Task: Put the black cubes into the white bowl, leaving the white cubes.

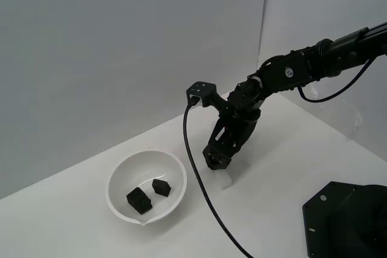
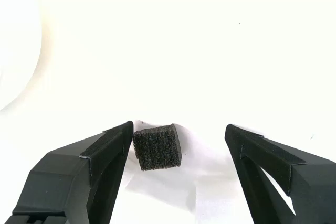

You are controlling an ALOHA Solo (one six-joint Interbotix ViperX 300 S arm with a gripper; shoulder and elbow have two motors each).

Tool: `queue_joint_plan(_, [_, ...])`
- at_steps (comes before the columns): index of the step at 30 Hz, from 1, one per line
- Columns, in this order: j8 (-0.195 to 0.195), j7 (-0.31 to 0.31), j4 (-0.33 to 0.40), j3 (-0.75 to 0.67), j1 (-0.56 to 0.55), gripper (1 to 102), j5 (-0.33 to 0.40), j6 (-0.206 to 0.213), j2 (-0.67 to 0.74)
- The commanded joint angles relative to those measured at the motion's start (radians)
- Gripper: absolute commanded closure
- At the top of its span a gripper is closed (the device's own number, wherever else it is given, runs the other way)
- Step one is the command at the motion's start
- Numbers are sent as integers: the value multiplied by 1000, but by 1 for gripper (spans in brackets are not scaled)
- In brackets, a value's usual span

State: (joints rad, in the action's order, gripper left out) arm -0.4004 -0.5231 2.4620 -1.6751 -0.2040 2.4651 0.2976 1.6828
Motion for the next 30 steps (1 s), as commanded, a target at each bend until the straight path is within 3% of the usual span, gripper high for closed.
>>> queue_joint_plan(1, [-6, -3, 5, -3, 21, 5, -3, 2, -3])
queue_joint_plan(3, [-12, -5, 5, -3, 26, 6, 0, 2, -2])
queue_joint_plan(5, [-14, -6, 5, -6, 25, 14, 0, 2, 0])
queue_joint_plan(8, [-14, -17, 6, -21, 23, 49, 3, 2, 15])
queue_joint_plan(10, [-14, -28, 6, -38, 23, 64, 3, 2, 31])
queue_joint_plan(17, [-14, -64, 5, -126, 21, 76, 0, 6, 118])
queue_joint_plan(25, [-14, -141, -34, -238, 5, 76, -40, 25, 233])
queue_joint_plan(30, [-2, -155, -75, -276, -78, 76, -81, 55, 272])
